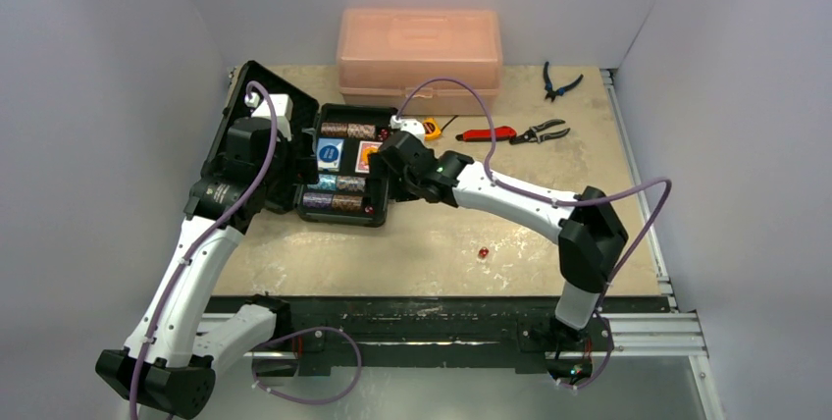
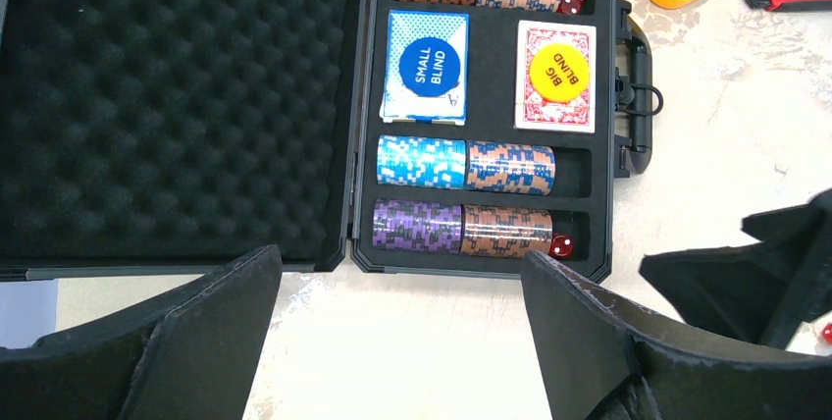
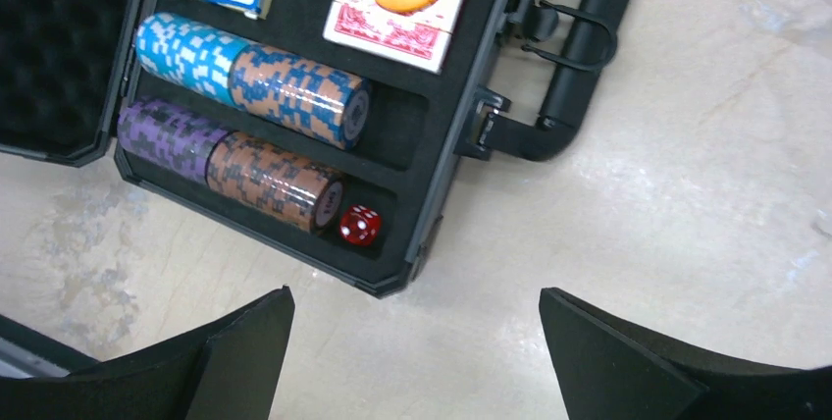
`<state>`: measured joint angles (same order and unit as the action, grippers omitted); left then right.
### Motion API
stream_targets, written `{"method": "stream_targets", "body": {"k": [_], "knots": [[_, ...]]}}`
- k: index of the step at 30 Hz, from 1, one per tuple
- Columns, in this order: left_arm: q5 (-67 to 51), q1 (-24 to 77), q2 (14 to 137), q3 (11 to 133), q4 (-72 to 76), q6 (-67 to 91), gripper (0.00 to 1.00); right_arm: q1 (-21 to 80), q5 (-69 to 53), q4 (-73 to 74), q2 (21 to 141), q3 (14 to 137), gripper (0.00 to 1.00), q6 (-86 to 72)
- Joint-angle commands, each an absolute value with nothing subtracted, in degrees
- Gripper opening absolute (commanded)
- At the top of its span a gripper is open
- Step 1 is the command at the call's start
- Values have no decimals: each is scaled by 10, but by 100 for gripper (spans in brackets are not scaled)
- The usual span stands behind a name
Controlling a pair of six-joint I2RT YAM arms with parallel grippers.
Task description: Pack up texas hold em set
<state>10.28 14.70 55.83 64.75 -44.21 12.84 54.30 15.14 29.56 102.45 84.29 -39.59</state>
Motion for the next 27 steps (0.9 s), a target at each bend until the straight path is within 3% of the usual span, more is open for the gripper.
{"method": "stream_targets", "body": {"k": [1,20,27], "knots": [[106,149,557,646,-423,124,92,542,202,323,981,818,99,-397],[91,152,559,642,-421,120,92,536,314,401,851,661,99,-474],[76,177,572,642,-419,110,92,464,283,412,788,593,99,-485]]}}
